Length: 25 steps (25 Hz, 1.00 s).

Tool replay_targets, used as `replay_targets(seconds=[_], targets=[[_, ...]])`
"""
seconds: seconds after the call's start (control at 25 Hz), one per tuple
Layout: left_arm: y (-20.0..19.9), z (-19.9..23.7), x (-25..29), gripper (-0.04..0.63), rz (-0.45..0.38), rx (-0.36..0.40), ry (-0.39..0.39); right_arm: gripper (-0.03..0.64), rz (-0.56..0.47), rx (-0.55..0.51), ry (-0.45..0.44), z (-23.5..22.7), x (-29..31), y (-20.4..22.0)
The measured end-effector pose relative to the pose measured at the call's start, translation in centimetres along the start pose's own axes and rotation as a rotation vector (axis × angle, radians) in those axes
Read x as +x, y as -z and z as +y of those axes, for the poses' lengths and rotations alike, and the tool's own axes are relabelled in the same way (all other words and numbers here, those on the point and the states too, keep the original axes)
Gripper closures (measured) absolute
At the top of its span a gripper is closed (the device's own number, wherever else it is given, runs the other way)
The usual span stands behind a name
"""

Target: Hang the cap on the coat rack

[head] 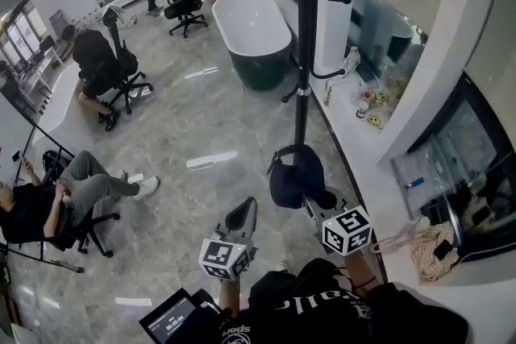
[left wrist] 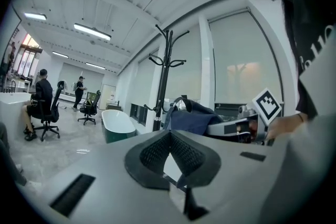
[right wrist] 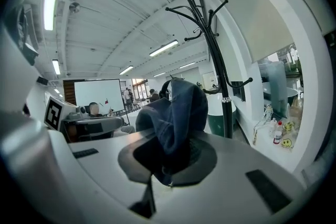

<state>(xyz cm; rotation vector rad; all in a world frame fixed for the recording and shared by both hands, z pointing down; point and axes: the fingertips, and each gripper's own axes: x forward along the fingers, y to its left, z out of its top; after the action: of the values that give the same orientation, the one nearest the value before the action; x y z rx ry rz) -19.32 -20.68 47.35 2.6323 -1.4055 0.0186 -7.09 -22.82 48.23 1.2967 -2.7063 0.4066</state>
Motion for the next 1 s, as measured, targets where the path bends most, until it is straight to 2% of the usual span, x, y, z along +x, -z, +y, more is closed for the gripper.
replay_targets(seconds=[0.32, 0.72, 1.0], targets=[[0.4, 1.2, 4.0, 0.598, 0.032, -0.032, 0.010, 0.586, -0.006, -0.067, 0.001, -3.4, 4.2, -2.6], [-1.9, 4.1, 9.9, 0.598, -0.012, -0.026, -0.067, 0.586, 0.005, -0.083, -0.058, -8.8, 10.2, -5.3], [-1.8, 5.7, 12.8, 0.598, 0.000, -0.031, -0.097, 0.586, 0.032, -0.068, -0.076, -11.8, 13.8, -5.3]])
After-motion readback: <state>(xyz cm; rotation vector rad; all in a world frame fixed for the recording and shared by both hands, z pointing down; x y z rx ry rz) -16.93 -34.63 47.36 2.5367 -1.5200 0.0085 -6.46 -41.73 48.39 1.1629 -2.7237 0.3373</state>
